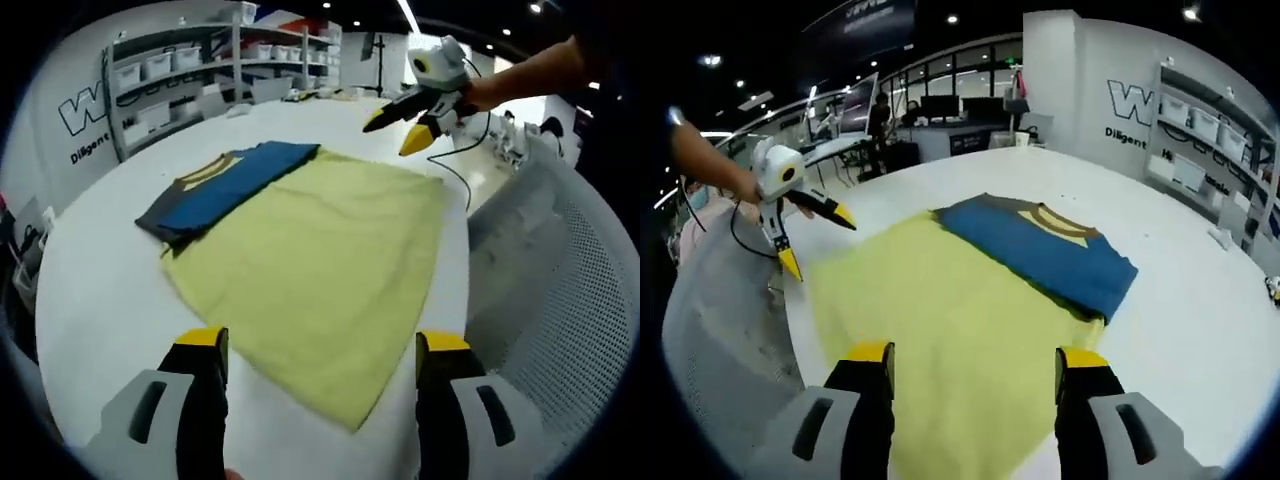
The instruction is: Fold the garment on the visible template until the final outline fits inside the template.
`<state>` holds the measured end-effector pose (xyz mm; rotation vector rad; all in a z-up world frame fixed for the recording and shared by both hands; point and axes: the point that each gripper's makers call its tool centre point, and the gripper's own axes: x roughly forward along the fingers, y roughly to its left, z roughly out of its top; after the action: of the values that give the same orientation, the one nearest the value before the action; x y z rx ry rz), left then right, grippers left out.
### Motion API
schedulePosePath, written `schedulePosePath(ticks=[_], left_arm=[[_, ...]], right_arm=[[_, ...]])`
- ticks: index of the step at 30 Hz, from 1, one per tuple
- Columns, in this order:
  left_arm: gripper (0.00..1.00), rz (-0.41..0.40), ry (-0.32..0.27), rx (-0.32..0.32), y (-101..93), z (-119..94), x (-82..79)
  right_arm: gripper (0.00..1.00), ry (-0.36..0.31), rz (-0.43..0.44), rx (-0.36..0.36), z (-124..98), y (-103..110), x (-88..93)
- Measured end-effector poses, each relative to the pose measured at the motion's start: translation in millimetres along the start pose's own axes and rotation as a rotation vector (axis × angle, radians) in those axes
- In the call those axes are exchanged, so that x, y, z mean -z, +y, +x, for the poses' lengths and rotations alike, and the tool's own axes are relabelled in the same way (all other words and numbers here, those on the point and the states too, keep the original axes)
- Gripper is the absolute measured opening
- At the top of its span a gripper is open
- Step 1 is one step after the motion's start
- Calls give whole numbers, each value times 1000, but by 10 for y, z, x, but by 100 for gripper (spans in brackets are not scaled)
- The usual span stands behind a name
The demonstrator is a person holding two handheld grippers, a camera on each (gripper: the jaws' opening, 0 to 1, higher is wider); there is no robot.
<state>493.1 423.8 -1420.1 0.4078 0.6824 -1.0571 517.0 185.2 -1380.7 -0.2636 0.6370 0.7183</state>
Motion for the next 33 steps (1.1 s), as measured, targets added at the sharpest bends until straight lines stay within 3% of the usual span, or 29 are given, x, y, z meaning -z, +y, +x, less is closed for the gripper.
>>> schedulePosePath(ticks=[6, 9, 12, 18, 33], left_arm=[[61, 33, 30, 38, -92, 28, 47], [61, 72, 43, 37, -107, 30, 69], [59, 87, 48, 40, -119, 18, 86], [54, 101, 65, 53, -134, 4, 134], [38, 127, 126, 96, -240, -46, 325]], right_arm=[[59, 35, -37, -36, -49, 81, 154], [55, 41, -30, -64, -83, 147, 218], [53, 63, -113, -97, -115, 263, 351], [52, 111, -138, -145, -163, 423, 584], [34, 201, -163, -157, -329, 431, 1002]])
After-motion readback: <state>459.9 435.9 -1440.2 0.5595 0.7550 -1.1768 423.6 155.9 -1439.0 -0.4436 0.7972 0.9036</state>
